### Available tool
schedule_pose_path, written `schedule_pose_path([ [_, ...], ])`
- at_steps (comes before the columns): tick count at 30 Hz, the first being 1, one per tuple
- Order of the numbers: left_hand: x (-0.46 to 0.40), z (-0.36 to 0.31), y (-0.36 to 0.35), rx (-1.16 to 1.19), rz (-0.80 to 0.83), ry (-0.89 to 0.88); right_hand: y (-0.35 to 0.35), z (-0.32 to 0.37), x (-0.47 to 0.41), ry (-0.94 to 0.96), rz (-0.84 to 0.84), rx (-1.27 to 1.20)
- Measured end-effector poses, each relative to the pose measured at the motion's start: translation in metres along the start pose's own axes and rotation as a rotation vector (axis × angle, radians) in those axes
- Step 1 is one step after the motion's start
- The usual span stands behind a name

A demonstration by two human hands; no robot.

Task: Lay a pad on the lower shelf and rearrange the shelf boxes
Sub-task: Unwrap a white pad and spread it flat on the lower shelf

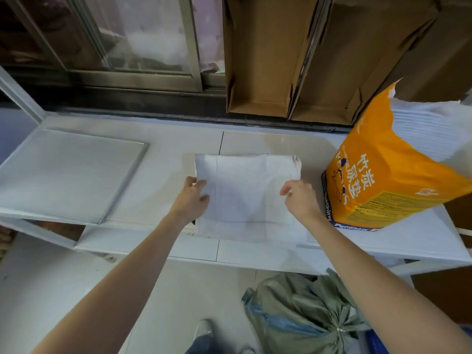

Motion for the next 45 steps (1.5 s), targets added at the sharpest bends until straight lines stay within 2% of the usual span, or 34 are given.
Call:
schedule_pose_path([
  [4, -0.015, -0.005, -0.013, -0.073, 0.042, -0.063, -0.015, 0.011, -0.015, 0.076, -0.007, 0.080],
  [7, -0.025, 0.003, -0.022, -0.113, 0.048, -0.046, -0.029, 0.012, -0.024, 0.106, 0.012, 0.151],
  [13, -0.031, 0.026, -0.044, -0.222, 0.073, -0.008, -0.066, -0.003, -0.031, 0.088, 0.121, 0.285],
  [16, -0.027, 0.033, -0.046, -0.358, 0.026, 0.031, -0.073, -0.011, -0.028, 0.053, 0.156, 0.362],
  [18, -0.023, 0.024, -0.045, -0.457, -0.035, -0.036, -0.070, -0.010, -0.023, 0.052, 0.105, 0.470],
  [20, -0.015, 0.006, -0.057, -0.458, -0.018, -0.181, -0.069, 0.002, -0.013, 0.129, 0.044, 0.542],
  [22, -0.002, -0.011, -0.075, -0.431, 0.050, -0.281, -0.082, 0.018, 0.001, 0.263, 0.055, 0.521],
  [24, 0.005, -0.016, -0.092, -0.410, 0.126, -0.270, -0.104, 0.027, 0.016, 0.359, 0.155, 0.462],
  [26, 0.004, -0.016, -0.103, -0.380, 0.168, -0.231, -0.122, 0.021, 0.019, 0.330, 0.266, 0.398],
  [30, 0.000, -0.009, -0.114, -0.316, 0.219, -0.203, -0.131, 0.003, 0.012, 0.280, 0.315, 0.391],
  [33, 0.002, -0.003, -0.122, -0.359, 0.255, -0.205, -0.134, 0.000, 0.014, 0.258, 0.373, 0.414],
  [38, 0.005, -0.009, -0.107, -0.407, 0.203, -0.199, -0.120, 0.013, 0.017, 0.239, 0.344, 0.414],
  [45, 0.021, -0.039, -0.046, -0.466, 0.043, -0.292, -0.056, 0.047, 0.028, 0.304, 0.230, 0.428],
])
Point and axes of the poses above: each hand's wrist, its own x-axis away from the middle knuckle, its own y-axis out of the back of the hand, z = x × y, the point moved 9 cm from there along -x, towards the middle knuckle, and after that the axes turned 1 degree about y, right-handed, at the moved point
